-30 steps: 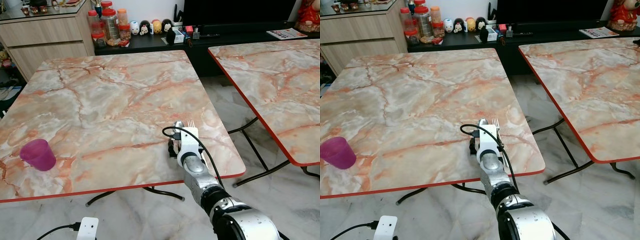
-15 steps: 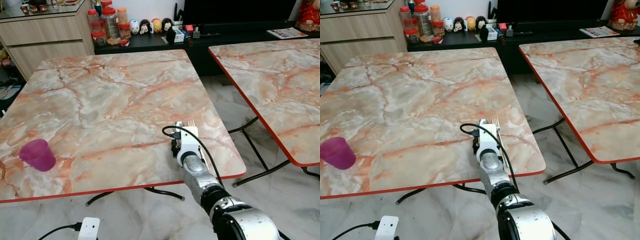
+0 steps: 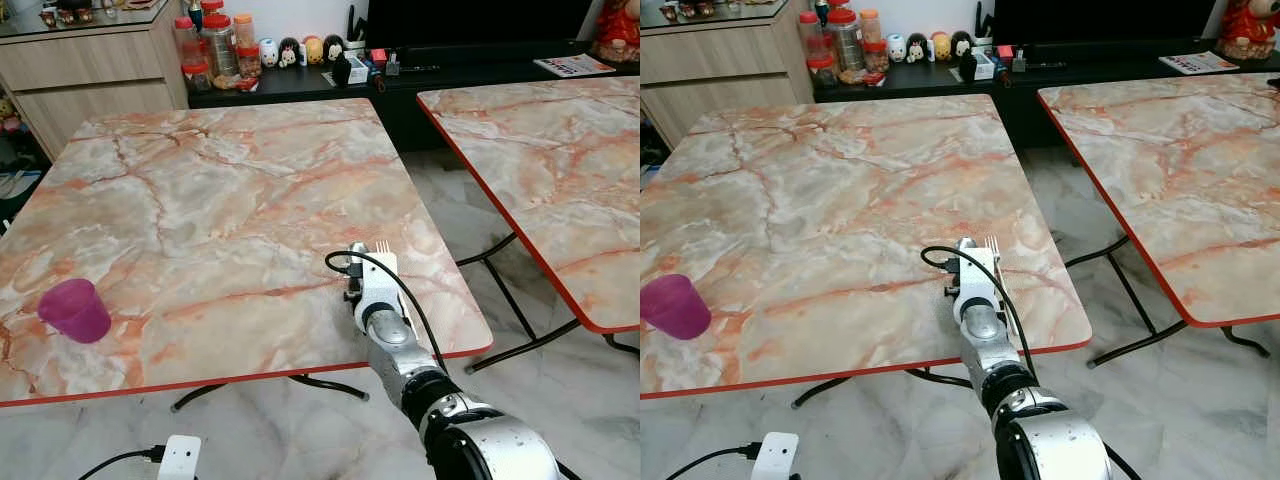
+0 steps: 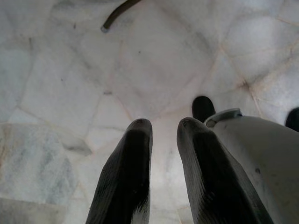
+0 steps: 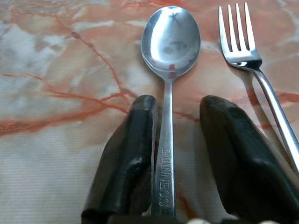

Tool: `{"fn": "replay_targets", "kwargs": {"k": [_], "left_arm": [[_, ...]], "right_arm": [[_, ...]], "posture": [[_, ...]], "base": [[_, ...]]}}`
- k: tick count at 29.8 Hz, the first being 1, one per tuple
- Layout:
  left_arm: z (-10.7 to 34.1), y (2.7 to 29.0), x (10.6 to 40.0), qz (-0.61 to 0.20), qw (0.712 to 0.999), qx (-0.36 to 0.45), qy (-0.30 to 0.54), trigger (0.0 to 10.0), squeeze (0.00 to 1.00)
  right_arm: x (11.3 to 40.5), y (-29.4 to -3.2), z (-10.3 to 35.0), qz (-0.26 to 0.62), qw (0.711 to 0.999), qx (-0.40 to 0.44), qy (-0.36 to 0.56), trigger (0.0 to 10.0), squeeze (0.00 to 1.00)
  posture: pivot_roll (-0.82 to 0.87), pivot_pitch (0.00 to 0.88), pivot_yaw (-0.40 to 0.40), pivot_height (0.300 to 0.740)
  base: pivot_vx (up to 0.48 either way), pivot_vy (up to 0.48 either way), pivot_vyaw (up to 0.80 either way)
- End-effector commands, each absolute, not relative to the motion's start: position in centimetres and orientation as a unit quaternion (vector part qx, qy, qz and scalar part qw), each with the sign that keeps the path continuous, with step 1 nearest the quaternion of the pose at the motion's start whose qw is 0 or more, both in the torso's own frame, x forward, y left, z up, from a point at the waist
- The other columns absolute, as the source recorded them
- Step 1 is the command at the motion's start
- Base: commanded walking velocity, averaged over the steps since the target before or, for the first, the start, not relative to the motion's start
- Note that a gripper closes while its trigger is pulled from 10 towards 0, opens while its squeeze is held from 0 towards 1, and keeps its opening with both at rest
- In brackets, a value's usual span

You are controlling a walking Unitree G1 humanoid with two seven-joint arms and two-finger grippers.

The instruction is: Setting the table

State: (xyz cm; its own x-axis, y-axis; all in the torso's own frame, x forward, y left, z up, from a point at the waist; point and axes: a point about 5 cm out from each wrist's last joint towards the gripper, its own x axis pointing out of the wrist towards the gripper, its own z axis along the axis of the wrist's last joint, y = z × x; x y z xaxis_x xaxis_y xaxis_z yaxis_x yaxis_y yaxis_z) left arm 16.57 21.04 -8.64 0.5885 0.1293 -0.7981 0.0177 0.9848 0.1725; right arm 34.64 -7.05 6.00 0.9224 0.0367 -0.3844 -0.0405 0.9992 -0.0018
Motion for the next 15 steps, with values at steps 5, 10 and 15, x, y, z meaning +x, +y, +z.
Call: {"fn": "replay_targets", "kwargs": {"k": [5, 10, 15], "left_arm": [[-8.93, 20.91, 16.09, 0.022, 0.88, 0.081, 0.467, 10.0, 0.0], [-8.92, 20.9, 16.13, 0.02, 0.88, 0.081, 0.467, 10.0, 0.0], [-8.9, 20.9, 16.2, 0.018, 0.88, 0.082, 0.468, 10.0, 0.0]], "right_arm": [[34.67, -6.49, 6.15, 0.022, 0.979, 0.003, 0.201, 0.0, 0.0], [34.66, -6.47, 6.14, 0.023, 0.979, 0.002, 0.2, 0.0, 0.0], [34.69, -6.55, 6.18, 0.022, 0.98, 0.004, 0.199, 0.0, 0.0]], "posture": [[0.02, 0.046, 0.015, 0.74], [0.02, 0.045, 0.015, 0.74], [0.01, 0.042, 0.018, 0.74]], "base": [[0.0, 0.0, 0.0], [0.0, 0.0, 0.0], [0.0, 0.0, 0.0]]}}
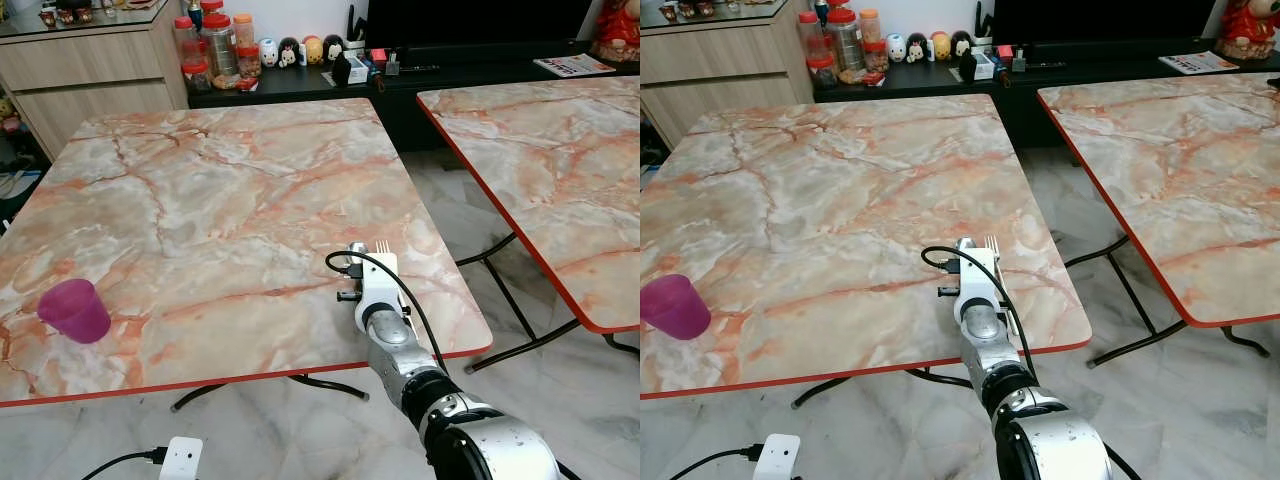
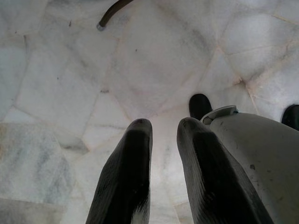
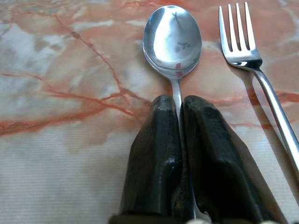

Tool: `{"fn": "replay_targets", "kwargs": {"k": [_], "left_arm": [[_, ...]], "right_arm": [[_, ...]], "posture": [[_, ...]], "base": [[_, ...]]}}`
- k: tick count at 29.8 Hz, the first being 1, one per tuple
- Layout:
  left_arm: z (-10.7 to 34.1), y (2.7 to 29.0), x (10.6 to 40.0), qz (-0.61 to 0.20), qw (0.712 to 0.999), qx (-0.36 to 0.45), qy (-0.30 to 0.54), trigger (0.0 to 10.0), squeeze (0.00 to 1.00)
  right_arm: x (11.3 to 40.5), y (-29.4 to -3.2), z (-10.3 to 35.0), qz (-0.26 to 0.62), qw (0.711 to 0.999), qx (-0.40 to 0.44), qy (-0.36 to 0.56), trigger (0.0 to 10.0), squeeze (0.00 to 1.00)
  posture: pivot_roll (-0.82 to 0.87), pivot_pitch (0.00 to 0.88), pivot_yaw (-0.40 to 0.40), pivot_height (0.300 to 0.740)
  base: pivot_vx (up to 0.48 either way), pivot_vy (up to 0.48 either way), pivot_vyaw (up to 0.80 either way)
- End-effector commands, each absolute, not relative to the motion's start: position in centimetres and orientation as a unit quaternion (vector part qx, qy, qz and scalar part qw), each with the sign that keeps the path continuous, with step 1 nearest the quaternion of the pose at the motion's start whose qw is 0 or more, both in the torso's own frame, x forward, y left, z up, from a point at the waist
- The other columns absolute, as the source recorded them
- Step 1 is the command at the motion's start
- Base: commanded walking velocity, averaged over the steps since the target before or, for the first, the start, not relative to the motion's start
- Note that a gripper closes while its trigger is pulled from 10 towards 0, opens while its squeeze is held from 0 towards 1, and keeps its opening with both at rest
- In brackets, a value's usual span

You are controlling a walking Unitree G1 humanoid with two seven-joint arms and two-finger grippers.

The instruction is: Setting the table

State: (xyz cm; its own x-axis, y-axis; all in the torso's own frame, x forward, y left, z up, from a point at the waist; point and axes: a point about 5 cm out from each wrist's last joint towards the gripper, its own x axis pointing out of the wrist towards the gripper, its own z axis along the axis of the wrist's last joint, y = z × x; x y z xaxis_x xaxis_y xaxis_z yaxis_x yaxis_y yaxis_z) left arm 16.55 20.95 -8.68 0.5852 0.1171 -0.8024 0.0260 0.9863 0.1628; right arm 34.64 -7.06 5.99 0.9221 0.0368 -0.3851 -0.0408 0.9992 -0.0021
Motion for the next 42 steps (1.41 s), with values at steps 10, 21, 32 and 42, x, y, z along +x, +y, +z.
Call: {"fn": "replay_targets", "kwargs": {"k": [10, 21, 32, 42], "left_arm": [[-8.9, 20.9, 16.3, 0.019, 0.88, 0.082, 0.467, 10.0, 0.0], [-8.8, 20.8, 16.5, 0.027, 0.883, 0.083, 0.461, 10.0, 0.0], [-8.6, 21.0, 16.7, 0.051, 0.887, 0.088, 0.451, 10.0, 0.0], [-8.7, 21.4, 16.3, 0.065, 0.883, 0.096, 0.455, 10.0, 0.0]], "right_arm": [[34.9, -6.5, 6.6, 0.026, 0.982, 0.017, 0.188, 0.0, 0.0], [36.3, -5.6, 11.0, 0.075, 0.996, 0.025, 0.035, 10.0, 0.0], [35.8, -6.3, 12.0, 0.103, 0.993, 0.028, -0.042, 10.0, 0.0], [35.7, -7.2, 12.5, 0.1, 0.992, 0.024, -0.069, 10.0, 0.0]], "posture": [[0.01, 0.039, 0.015, 0.74], [0.01, 0.035, 0.012, 0.74], [0.01, 0.035, 0.009, 0.74], [0.01, 0.024, 0.011, 0.74]], "base": [[0.0, 0.0, 0.0], [0.0, 0.0, 0.0], [0.0, 0.0, 0.0], [0.0, -0.203, 0.0]]}}
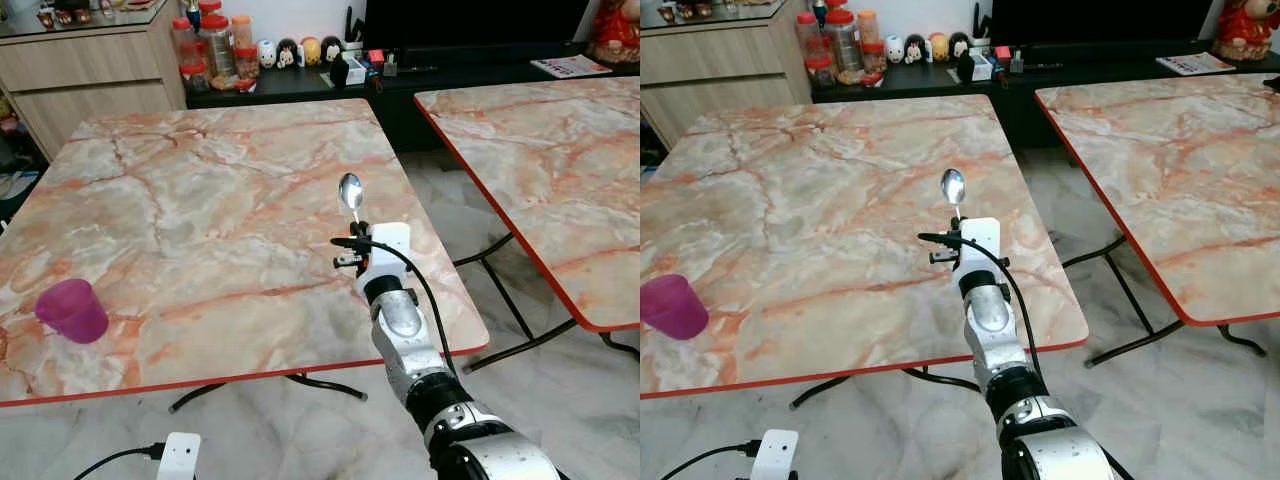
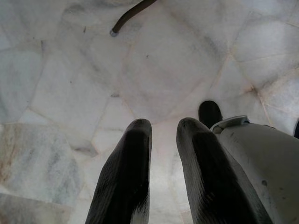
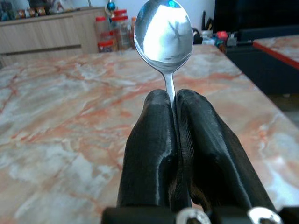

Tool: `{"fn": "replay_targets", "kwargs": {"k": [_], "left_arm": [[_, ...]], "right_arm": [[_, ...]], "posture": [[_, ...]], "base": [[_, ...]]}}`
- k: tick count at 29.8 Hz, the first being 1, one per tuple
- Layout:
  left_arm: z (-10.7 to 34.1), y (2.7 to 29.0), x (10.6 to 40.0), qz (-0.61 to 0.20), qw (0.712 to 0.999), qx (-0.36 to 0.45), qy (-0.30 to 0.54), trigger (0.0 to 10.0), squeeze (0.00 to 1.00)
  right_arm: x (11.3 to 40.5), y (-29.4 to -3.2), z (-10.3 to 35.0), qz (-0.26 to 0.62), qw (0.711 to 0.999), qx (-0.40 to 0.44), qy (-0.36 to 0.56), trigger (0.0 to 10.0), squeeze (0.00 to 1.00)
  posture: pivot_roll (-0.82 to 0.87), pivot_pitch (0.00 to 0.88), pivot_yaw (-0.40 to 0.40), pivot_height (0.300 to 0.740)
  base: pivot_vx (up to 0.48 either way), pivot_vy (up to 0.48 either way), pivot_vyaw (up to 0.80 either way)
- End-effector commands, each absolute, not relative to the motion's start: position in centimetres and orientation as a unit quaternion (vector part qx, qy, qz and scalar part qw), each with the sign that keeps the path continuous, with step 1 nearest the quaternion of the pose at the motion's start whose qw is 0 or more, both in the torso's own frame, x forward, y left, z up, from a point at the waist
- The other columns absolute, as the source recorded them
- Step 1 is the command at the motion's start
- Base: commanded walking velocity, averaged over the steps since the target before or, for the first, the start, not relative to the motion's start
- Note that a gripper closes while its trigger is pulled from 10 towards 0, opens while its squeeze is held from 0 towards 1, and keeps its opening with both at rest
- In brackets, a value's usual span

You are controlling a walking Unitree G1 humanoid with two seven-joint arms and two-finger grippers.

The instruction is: Setting the table

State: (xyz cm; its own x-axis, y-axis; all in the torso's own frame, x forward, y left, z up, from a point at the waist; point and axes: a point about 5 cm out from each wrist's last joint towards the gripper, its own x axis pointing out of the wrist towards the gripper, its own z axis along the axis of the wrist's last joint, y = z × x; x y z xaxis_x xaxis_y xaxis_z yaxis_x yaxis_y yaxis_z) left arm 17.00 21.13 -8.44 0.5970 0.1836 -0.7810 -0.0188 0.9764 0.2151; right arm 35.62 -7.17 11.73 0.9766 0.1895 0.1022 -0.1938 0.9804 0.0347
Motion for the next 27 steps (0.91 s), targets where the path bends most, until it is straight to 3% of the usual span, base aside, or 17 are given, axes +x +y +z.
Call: {"fn": "replay_targets", "kwargs": {"k": [1, 27], "left_arm": [[-8.7, 21.4, 16.3, 0.067, 0.883, 0.096, 0.455, 10.0, 0.0], [-8.8, 21.4, 16.2, 0.07, 0.881, 0.095, 0.459, 10.0, 0.0]], "right_arm": [[35.7, -7.2, 12.5, 0.1, 0.992, 0.026, -0.071, 10.0, 0.0], [35.7, -8.3, 13.3, 0.095, 0.991, 0.02, -0.095, 10.0, 0.0]], "posture": [[0.01, 0.023, 0.011, 0.74], [0.0, 0.015, 0.008, 0.74]], "base": [[0.0, -0.371, 0.0], [0.0, -0.385, 0.0]]}}
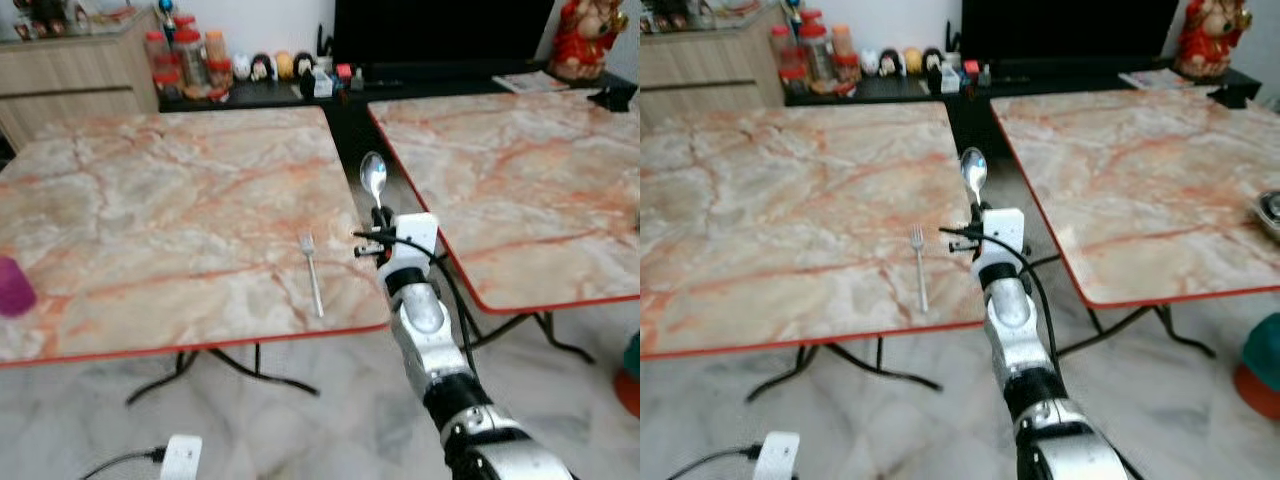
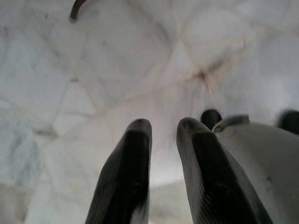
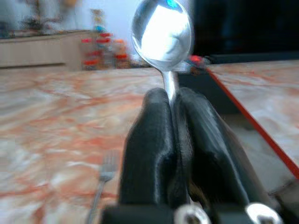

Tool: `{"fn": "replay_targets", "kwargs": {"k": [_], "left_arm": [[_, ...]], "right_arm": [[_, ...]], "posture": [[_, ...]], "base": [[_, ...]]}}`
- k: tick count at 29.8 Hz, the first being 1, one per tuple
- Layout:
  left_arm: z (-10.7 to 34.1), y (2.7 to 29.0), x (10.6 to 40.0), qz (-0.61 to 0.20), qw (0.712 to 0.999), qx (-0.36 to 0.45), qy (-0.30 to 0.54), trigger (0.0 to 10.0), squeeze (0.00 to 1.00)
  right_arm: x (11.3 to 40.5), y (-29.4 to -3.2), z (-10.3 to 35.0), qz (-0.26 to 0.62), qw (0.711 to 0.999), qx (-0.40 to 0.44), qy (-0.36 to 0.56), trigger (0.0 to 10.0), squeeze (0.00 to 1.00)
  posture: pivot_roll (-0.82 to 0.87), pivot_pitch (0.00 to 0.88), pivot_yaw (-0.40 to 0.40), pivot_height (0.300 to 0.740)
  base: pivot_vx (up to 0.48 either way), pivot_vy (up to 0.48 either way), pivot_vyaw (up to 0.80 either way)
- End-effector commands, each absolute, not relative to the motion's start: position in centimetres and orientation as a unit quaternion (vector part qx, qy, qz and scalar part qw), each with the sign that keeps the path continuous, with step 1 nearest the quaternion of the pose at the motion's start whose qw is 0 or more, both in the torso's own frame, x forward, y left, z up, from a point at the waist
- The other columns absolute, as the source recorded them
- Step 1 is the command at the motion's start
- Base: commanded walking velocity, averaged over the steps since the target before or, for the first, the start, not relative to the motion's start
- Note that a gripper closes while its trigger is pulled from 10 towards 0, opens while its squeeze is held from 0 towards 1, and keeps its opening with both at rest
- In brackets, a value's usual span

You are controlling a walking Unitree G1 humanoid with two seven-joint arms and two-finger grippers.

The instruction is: Setting the table

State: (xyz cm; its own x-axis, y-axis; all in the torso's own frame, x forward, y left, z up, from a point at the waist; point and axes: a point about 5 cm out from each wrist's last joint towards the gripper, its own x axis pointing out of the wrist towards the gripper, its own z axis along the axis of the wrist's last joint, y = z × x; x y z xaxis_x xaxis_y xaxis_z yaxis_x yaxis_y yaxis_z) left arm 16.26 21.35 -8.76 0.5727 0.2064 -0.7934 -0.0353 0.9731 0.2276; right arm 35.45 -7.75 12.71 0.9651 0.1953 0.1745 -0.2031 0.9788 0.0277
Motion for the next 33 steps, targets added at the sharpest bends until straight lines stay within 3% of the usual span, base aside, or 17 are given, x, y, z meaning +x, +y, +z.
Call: {"fn": "replay_targets", "kwargs": {"k": [1, 13, 19, 33], "left_arm": [[-8.8, 21.4, 16.2, 0.07, 0.881, 0.095, 0.459, 10.0, 0.0], [-8.8, 21.4, 16.1, 0.071, 0.88, 0.092, 0.46, 10.0, 0.0], [-8.8, 21.3, 16.3, 0.07, 0.882, 0.092, 0.458, 10.0, 0.0], [-8.6, 20.9, 16.6, 0.065, 0.888, 0.082, 0.447, 10.0, 0.0]], "right_arm": [[35.7, -8.4, 13.2, 0.093, 0.991, 0.02, -0.093, 10.0, 0.0], [34.1, -8.9, 7.9, 0.105, 0.994, 0.006, 0.022, 10.0, 0.0], [31.5, -8.9, 3.5, 0.149, 0.982, -0.022, 0.112, 10.0, 0.0], [26.4, -12.7, -3.0, 0.102, 0.954, -0.036, 0.28, 10.0, 0.0]], "posture": [[0.0, 0.015, 0.008, 0.74], [0.01, 0.027, 0.008, 0.74], [0.01, 0.032, 0.012, 0.74], [0.0, 0.032, 0.019, 0.74]], "base": [[0.0, -0.39, 0.0], [0.0, -0.385, 0.0], [0.0, -0.351, 0.0], [0.0, 0.0, 0.0]]}}
